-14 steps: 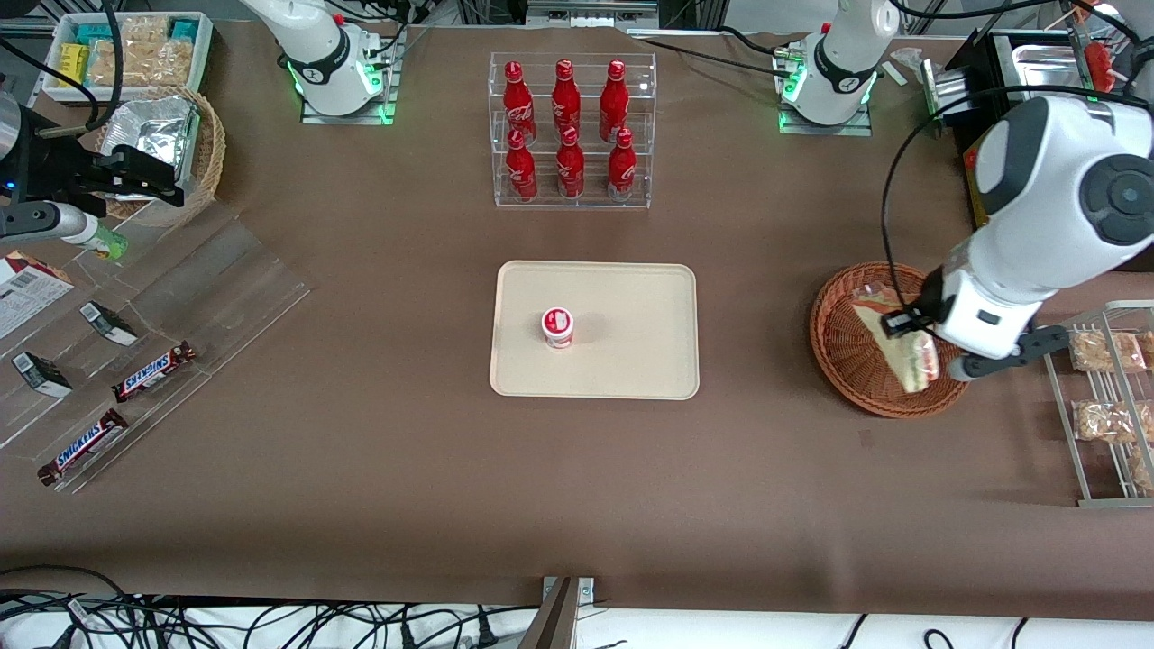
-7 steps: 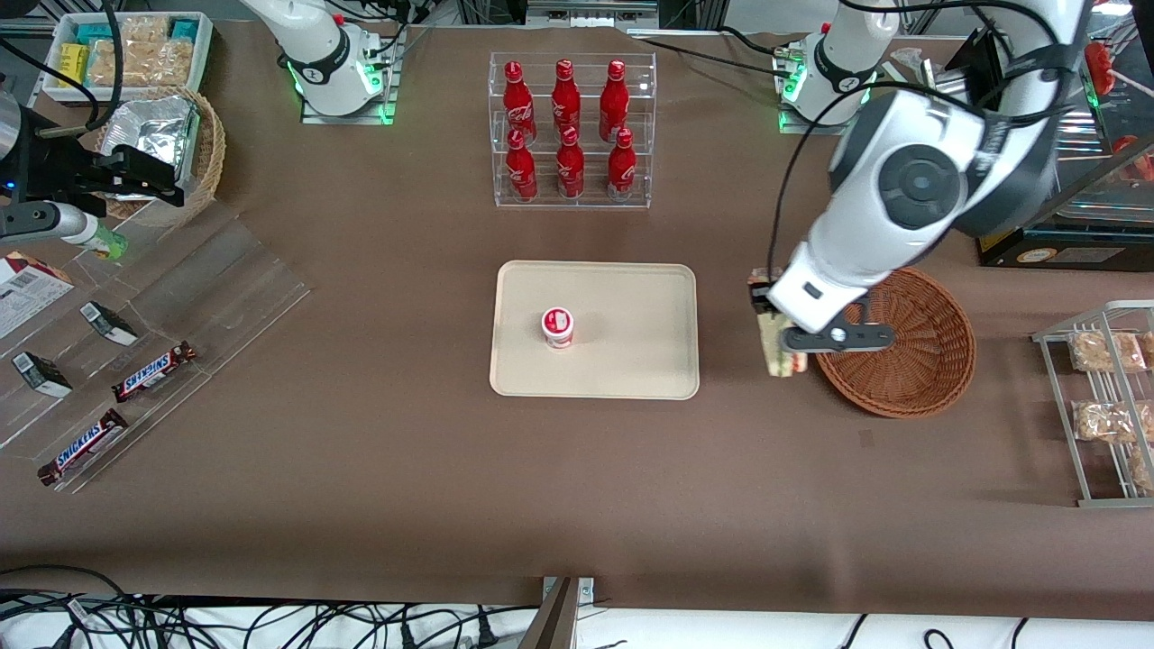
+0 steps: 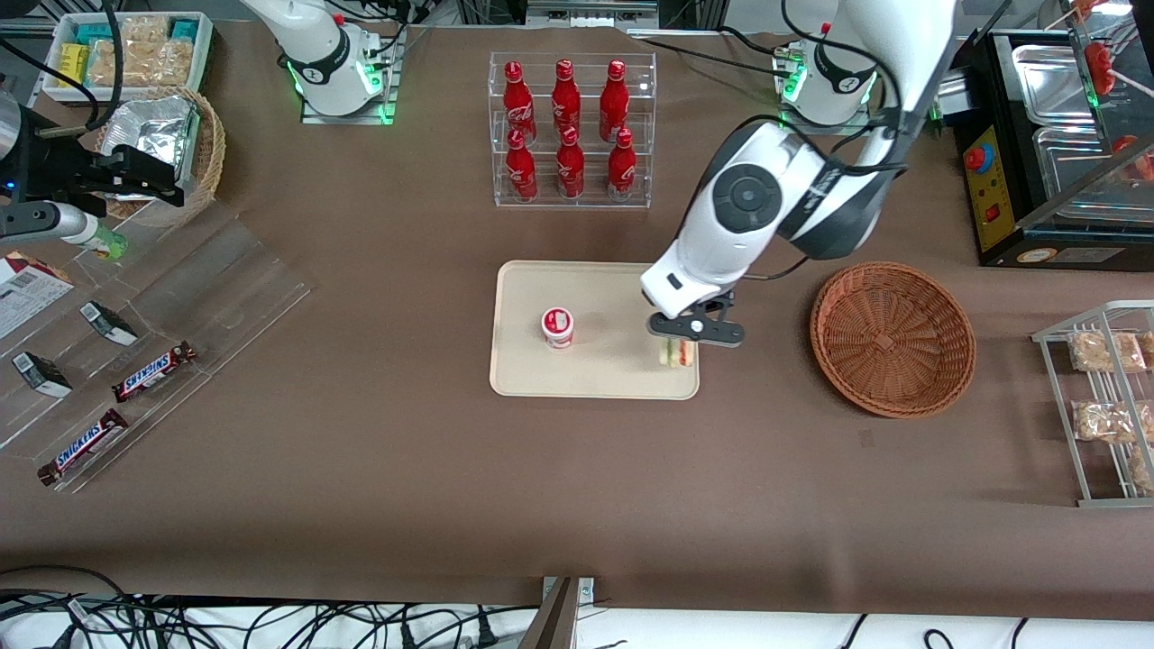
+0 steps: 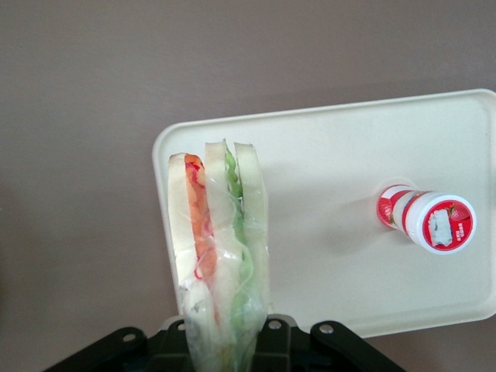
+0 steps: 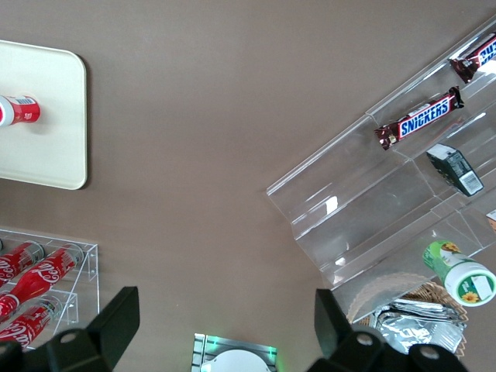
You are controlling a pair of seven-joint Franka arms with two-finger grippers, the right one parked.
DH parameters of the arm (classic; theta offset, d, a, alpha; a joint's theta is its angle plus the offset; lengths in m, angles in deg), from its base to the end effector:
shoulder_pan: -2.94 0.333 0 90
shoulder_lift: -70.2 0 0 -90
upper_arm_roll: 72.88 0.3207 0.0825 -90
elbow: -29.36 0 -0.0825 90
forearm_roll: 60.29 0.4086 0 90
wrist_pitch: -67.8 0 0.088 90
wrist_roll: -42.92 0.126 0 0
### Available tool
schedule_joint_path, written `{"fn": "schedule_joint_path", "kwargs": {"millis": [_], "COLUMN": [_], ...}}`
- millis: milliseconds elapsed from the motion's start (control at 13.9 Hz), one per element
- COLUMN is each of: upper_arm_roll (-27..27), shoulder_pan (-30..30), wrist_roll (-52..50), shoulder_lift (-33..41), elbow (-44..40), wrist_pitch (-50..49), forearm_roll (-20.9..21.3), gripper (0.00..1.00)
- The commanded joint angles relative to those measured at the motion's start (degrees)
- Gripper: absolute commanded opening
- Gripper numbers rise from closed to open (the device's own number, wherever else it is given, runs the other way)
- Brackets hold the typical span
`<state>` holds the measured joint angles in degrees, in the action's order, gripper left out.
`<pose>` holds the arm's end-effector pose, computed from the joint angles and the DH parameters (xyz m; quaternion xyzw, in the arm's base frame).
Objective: Place sandwich from basket to tray
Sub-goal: 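Carry the sandwich over to the cream tray beside the yogurt cup, then lower the sandwich onto the tray and open the left gripper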
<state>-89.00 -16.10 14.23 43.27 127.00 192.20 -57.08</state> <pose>0.5753 -0.3816 0.3024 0.9975 -0.0570 -0.0141 0.0380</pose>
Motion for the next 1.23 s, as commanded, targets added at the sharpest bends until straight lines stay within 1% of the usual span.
{"fn": "schedule_joint_path", "kwargs": {"millis": [0, 288, 360, 649, 721, 793, 865, 937, 1153], "upper_arm_roll": [0.83, 0.66, 0.66, 0.75, 0.66, 0.66, 0.74, 0.83, 1.18], "shoulder_pan": [-2.05, -3.46, -3.55, -4.52, -4.52, -4.52, -4.43, -4.52, -3.82], "wrist_roll": [-2.41, -10.14, -11.03, -12.09, -12.18, -12.35, -13.31, -14.28, -16.48], "shoulder_lift": [0.57, -4.61, -5.49, -7.61, -7.61, -7.52, -7.26, -7.00, -3.32], "elbow": [5.80, 6.86, 6.86, 6.78, 6.78, 6.78, 6.60, 6.43, 5.11], "wrist_pitch": [4.97, 9.46, 9.81, 11.40, 11.40, 11.31, 11.31, 11.31, 10.26], "forearm_roll": [0.74, 9.43, 10.49, 10.94, 10.94, 10.94, 10.94, 10.94, 10.86], "gripper": [0.00, 0.00, 0.00, 0.00, 0.10, 0.35, 0.78, 1.00, 1.00]}}
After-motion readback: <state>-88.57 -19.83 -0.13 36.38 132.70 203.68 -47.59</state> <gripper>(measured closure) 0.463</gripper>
